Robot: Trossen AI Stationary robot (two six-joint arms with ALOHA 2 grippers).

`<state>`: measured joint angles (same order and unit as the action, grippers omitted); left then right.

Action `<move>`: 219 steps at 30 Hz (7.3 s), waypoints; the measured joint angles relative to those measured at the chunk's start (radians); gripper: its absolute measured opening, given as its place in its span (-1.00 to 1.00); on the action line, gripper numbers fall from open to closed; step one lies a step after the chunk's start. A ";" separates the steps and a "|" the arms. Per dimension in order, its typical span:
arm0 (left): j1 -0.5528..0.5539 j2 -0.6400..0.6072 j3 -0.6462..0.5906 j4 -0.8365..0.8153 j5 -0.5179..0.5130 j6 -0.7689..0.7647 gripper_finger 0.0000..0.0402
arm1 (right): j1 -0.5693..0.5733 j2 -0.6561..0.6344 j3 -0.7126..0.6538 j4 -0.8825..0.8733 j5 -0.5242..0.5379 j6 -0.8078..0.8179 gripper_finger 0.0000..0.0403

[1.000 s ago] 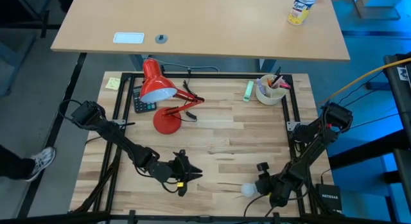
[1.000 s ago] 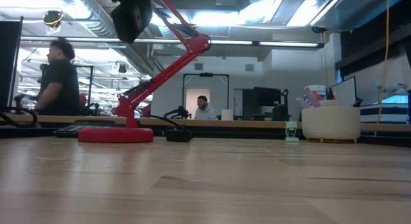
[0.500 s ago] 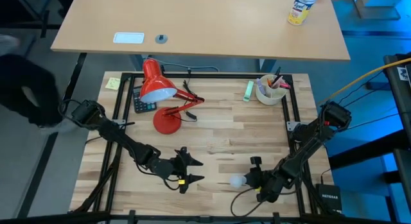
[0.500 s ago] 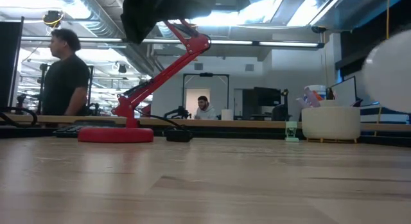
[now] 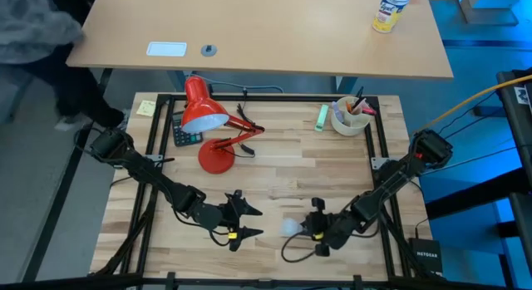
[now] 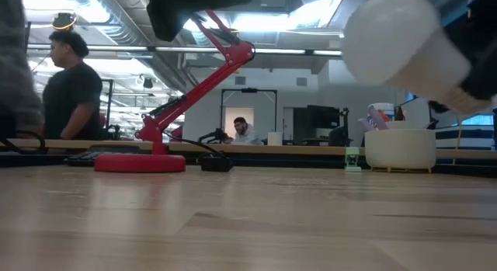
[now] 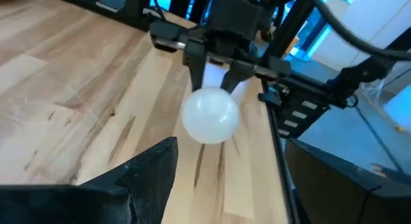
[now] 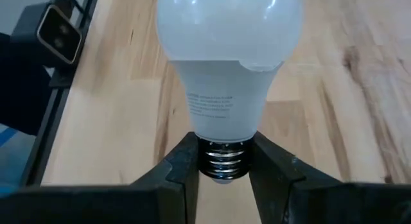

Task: Screw lightbulb
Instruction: Insert the white lightbulb into the red desk lamp

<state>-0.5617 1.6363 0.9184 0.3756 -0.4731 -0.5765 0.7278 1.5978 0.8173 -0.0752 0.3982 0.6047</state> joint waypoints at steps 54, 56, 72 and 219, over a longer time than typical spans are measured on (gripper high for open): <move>0.030 0.000 0.000 -0.025 0.056 -0.029 0.94 | -0.091 0.148 0.000 0.086 -0.095 -0.034 -0.47; 0.030 0.000 0.000 -0.042 0.056 -0.032 0.94 | -0.096 0.154 0.000 0.081 -0.107 -0.034 -0.47; 0.025 0.001 0.000 -0.037 0.046 -0.047 0.94 | -0.094 -0.093 0.000 0.159 0.101 -0.101 -0.47; 0.178 -0.013 0.258 -0.755 0.290 0.026 0.15 | -0.395 0.008 0.328 0.032 -0.356 -0.271 0.24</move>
<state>-0.3836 1.6233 1.1763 -0.3792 -0.1829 -0.5504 0.3328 1.6058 1.1450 -0.0430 0.0425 0.3340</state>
